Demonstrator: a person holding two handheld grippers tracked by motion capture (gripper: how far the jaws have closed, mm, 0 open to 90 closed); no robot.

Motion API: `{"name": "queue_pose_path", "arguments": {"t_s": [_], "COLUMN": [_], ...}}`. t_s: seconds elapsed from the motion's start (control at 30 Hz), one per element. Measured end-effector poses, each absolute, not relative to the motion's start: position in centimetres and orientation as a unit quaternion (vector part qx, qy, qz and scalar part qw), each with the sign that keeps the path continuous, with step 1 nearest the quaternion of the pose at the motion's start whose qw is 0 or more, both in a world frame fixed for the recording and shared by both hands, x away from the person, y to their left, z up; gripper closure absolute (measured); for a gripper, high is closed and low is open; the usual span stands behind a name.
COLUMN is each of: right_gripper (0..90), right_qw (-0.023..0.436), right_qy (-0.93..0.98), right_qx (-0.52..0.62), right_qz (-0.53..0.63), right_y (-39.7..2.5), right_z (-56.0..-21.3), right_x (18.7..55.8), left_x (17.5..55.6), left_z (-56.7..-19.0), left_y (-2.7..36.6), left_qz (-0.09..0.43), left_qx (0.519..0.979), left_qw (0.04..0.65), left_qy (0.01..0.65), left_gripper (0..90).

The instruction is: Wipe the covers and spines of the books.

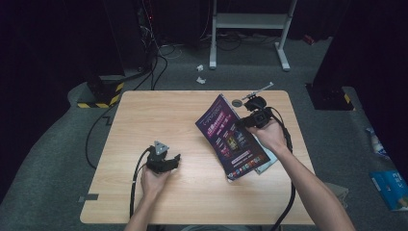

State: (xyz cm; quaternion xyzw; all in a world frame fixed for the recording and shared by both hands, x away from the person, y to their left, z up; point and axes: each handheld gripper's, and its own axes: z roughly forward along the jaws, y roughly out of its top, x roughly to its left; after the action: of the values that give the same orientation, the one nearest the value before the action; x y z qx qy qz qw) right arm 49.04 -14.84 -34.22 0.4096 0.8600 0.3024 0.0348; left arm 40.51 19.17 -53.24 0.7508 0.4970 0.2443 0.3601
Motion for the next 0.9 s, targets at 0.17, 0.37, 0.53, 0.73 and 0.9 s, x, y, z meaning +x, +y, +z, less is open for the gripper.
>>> {"name": "queue_pose_path", "arguments": {"t_s": [0.17, 0.37, 0.53, 0.73, 0.9], "right_gripper": [83.9, 83.9, 83.9, 83.8, 83.8], "right_qw": [0.053, 0.078, 0.085, 0.107, 0.110], "right_qy": [0.859, 0.856, 0.850, 0.843, 0.835], "right_qx": [0.421, 0.443, 0.468, 0.499, 0.521], "right_qz": [0.287, 0.256, 0.225, 0.172, 0.140], "right_y": [-15.4, -15.9, -16.4, -16.8, -16.5], "right_z": [-32.6, -31.5, -31.3, -31.0, -31.8], "right_x": [50.0, 51.2, 52.3, 54.0, 55.2], "left_x": [40.3, 40.3, 40.3, 40.3, 40.3], "left_z": [-53.2, -53.3, -53.2, -53.3, -53.3], "left_y": [19.2, 19.2, 19.2, 19.2, 19.2], "left_qz": [0.243, 0.243, 0.245, 0.245, 0.245], "left_qx": [0.751, 0.750, 0.750, 0.749, 0.749], "left_qw": [0.360, 0.362, 0.361, 0.362, 0.362], "left_qy": [0.498, 0.498, 0.497, 0.499, 0.498], "left_gripper": [32.4, 32.5, 32.6, 32.9, 33.3]}}
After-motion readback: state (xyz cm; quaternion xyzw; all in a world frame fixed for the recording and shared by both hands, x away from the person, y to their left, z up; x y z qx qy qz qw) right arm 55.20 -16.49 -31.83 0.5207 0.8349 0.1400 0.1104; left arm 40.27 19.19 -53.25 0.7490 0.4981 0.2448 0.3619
